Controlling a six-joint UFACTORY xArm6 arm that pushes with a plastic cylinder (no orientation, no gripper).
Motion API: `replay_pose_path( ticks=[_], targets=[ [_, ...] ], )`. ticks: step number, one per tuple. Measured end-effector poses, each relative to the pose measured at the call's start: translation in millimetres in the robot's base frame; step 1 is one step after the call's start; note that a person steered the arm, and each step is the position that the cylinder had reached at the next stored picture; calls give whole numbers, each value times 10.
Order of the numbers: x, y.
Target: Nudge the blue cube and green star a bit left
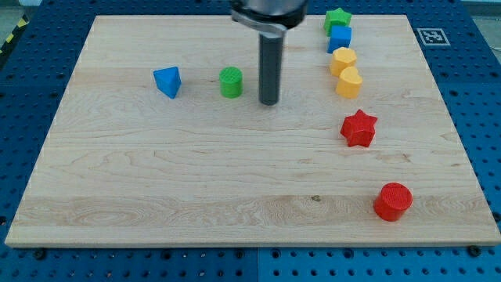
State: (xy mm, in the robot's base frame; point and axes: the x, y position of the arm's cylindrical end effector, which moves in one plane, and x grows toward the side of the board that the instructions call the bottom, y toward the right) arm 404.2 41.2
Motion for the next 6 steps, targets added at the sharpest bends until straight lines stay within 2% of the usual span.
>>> replay_pose_path(
  ticks=[2, 4, 6],
  targets=[
    [2, 1026],
    [241, 2215],
    [-1044, 2204]
  ],
)
